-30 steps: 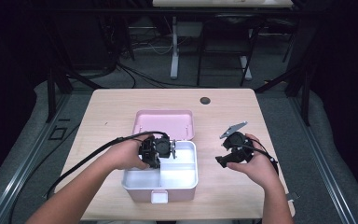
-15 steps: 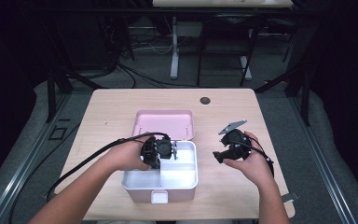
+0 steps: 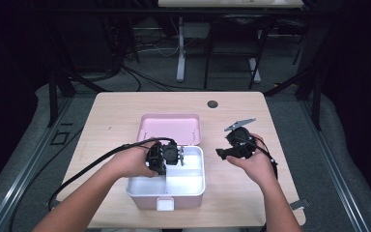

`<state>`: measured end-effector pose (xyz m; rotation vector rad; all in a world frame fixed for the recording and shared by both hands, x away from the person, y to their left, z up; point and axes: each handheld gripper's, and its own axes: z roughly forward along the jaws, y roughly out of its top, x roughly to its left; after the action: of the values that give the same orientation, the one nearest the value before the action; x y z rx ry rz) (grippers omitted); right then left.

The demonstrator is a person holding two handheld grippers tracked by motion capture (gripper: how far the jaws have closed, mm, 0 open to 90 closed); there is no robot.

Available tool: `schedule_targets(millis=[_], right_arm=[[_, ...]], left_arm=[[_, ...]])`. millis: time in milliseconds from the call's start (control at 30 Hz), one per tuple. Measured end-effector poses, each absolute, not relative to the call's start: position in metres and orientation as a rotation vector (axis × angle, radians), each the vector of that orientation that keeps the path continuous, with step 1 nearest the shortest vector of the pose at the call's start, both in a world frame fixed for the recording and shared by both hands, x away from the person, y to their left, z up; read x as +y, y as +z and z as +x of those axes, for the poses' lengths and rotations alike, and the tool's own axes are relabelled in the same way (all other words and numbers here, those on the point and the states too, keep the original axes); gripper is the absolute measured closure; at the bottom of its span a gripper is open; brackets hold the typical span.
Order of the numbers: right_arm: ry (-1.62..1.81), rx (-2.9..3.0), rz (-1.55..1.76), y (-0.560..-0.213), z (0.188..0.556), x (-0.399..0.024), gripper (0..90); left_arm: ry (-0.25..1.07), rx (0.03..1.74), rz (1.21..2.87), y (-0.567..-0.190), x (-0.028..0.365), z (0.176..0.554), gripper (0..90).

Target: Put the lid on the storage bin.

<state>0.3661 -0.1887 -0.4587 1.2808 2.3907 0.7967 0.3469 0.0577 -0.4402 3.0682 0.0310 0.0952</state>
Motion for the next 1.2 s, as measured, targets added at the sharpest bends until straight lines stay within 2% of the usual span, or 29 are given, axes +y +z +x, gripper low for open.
schedule_targets(millis=[33,67,100,300,433,700,900,1200], right_arm=[[0.814,2.419,1.281,-0.46,0.368,-0.188,37.4],[0.796,2.419,1.277,-0.461,0.369,-0.187,44.7],[0.784,2.433,1.279,-0.462,0.37,-0.185,45.7],[0.744,2.452,1.301,-0.465,0.379,-0.18,45.0],[0.774,2.444,1.336,-0.461,0.384,-0.18,48.8],[0.791,2.395,1.388,-0.454,0.4,-0.175,48.6],[0.784,2.371,1.432,-0.449,0.411,-0.168,54.5],[0.791,2.344,1.467,-0.443,0.429,-0.159,55.6]], left_arm=[[0.087,0.032,3.065,-0.44,0.058,0.347,87.5],[0.085,0.032,3.066,-0.44,0.058,0.348,87.5],[0.084,0.032,3.065,-0.44,0.058,0.348,87.6],[0.084,0.034,3.062,-0.441,0.058,0.348,87.6],[0.087,0.032,3.064,-0.44,0.058,0.348,87.6],[0.091,0.032,3.067,-0.44,0.058,0.347,87.6],[0.097,0.03,3.067,-0.44,0.058,0.347,87.5],[0.098,0.025,3.069,-0.44,0.058,0.346,87.5]])
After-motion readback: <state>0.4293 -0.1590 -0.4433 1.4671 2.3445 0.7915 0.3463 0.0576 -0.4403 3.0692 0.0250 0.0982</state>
